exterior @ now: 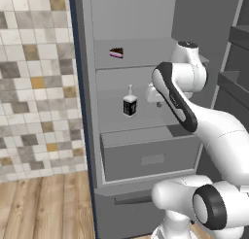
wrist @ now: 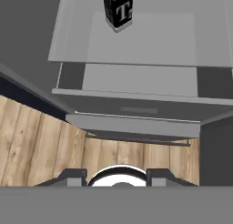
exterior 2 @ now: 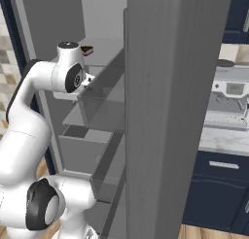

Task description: Place the mustard and ketchup from the counter to the top shelf of the fridge. If the existing items in the fridge are on the top shelf, move them to other shelves.

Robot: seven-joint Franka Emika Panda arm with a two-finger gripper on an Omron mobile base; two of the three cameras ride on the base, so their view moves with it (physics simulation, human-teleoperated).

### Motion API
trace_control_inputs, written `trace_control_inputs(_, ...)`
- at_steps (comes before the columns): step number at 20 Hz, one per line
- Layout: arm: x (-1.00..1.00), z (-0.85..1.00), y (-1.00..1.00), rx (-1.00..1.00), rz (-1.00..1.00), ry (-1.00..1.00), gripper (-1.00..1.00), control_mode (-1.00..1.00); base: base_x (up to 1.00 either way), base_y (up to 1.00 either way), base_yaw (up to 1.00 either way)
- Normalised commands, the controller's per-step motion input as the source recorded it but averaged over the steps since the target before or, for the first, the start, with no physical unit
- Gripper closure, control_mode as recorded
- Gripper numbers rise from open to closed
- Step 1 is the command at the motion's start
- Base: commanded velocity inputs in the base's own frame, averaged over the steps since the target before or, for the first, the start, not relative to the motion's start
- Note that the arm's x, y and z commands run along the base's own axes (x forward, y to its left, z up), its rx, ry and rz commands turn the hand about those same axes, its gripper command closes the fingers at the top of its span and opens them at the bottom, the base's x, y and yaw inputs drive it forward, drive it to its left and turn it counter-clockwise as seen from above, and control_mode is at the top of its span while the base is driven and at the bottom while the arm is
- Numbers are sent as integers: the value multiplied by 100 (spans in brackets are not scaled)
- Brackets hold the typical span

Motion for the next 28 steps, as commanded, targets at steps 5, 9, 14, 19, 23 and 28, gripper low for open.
trace_control_inputs(5,-24,3,-2,3,0,-7,-100,-100,0,0,0)
trace_control_inputs(9,-31,48,-2,12,0,-30,-100,-100,0,0,0)
trace_control_inputs(14,-6,85,0,11,0,-27,-100,-100,0,0,0)
trace_control_inputs(19,16,88,1,3,0,-23,-100,-100,0,0,0)
trace_control_inputs(23,36,75,2,0,1,-22,-100,-100,0,0,0)
trace_control_inputs(28,43,23,28,-1,2,-12,-100,-100,0,0,0)
